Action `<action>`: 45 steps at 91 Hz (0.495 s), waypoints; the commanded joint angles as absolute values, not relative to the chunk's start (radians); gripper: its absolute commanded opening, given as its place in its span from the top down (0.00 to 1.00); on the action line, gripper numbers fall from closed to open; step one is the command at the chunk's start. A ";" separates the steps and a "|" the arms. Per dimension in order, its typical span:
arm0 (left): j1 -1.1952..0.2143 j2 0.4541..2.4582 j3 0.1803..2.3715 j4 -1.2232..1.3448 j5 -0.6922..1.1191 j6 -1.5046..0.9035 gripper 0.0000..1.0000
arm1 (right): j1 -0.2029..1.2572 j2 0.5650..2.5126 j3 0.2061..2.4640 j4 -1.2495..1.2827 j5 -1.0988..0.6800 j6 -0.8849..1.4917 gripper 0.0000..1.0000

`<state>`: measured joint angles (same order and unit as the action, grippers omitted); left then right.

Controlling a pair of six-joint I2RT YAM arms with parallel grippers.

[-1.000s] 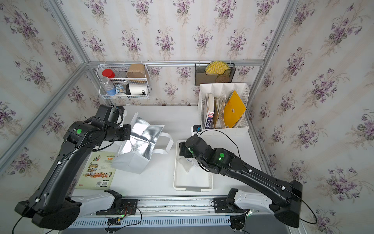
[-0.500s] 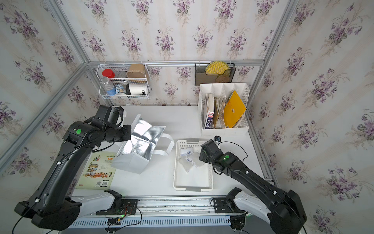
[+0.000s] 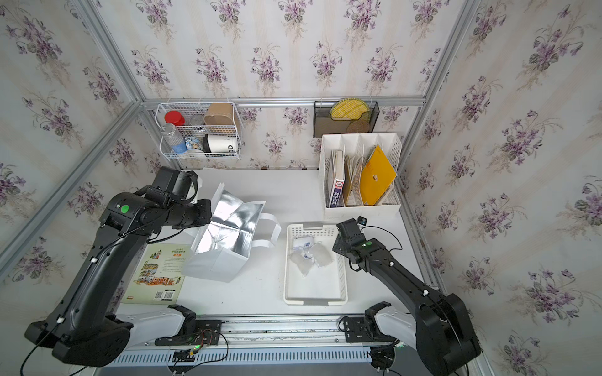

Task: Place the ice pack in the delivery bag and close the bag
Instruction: Adjust the bin at the center of the board.

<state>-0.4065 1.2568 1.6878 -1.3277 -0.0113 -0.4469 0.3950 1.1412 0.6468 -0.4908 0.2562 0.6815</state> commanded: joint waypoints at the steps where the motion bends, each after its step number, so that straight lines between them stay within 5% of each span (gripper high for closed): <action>1: -0.407 1.256 1.686 -1.318 -0.007 -0.465 1.00 | 0.346 1.144 0.657 -0.450 0.261 0.631 0.24; 45: -0.406 1.303 1.729 -1.315 0.069 -0.482 1.00 | 0.439 0.958 0.839 -0.685 0.078 0.537 0.21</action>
